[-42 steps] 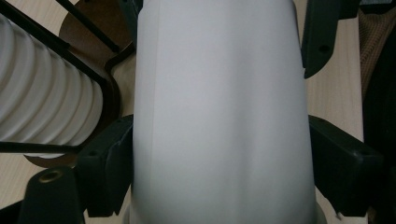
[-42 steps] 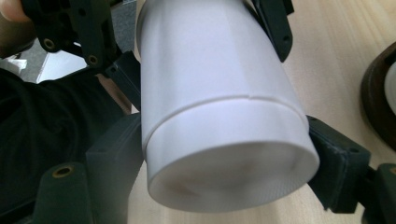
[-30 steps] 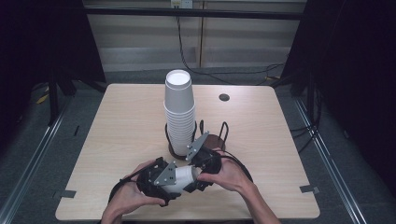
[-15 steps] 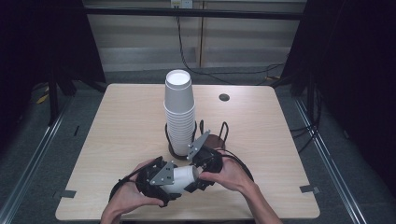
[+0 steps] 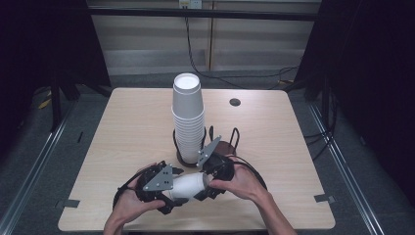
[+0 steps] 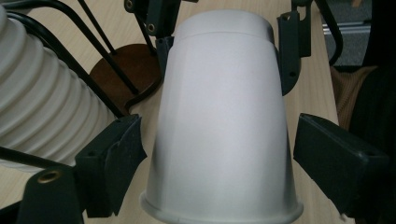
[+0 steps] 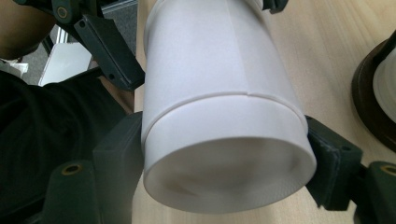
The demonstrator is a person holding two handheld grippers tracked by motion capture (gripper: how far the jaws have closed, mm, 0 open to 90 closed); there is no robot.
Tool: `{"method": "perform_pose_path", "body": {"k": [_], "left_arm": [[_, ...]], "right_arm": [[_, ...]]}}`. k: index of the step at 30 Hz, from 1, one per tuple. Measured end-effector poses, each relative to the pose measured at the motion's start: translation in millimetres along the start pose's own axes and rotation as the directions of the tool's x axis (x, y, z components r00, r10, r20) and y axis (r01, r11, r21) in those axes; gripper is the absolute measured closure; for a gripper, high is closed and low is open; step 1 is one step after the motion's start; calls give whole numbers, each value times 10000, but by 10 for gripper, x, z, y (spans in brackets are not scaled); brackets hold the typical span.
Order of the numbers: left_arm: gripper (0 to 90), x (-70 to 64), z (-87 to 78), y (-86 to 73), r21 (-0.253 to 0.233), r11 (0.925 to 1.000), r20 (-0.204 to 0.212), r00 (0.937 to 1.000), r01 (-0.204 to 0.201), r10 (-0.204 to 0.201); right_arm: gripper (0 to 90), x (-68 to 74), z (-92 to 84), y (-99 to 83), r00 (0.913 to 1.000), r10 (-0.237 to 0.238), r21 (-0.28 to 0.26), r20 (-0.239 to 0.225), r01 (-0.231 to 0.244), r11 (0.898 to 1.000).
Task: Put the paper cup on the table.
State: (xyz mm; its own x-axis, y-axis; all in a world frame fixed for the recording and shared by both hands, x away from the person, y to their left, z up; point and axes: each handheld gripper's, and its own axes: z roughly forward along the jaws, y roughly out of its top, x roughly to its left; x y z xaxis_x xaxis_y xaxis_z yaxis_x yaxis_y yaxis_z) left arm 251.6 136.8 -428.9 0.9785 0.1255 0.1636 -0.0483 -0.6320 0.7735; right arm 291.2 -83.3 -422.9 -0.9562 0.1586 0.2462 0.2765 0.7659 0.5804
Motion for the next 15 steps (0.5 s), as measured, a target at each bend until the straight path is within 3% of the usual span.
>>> {"method": "perform_pose_path", "body": {"k": [9, 13, 14, 15], "left_arm": [[158, 37, -80, -96, -999, 9935, -388, 9976, 538, -579], [158, 48, -146, -121, -1403, 9879, -465, 9962, 660, -732], [158, 50, -171, -139, -1725, 9812, -545, 9938, 862, -969], [158, 50, -171, -139, -1725, 9812, -545, 9938, 862, -969]], "right_arm": [[240, 10, -49, -24, 9996, 32, -269, 276, -25, 9996], [239, -14, -72, -54, 9993, 181, -507, 326, -165, 9986], [239, -17, -87, -70, 9990, 279, -613, 335, -258, 9978], [239, -17, -87, -70, 9990, 279, -613, 335, -258, 9978]]}}
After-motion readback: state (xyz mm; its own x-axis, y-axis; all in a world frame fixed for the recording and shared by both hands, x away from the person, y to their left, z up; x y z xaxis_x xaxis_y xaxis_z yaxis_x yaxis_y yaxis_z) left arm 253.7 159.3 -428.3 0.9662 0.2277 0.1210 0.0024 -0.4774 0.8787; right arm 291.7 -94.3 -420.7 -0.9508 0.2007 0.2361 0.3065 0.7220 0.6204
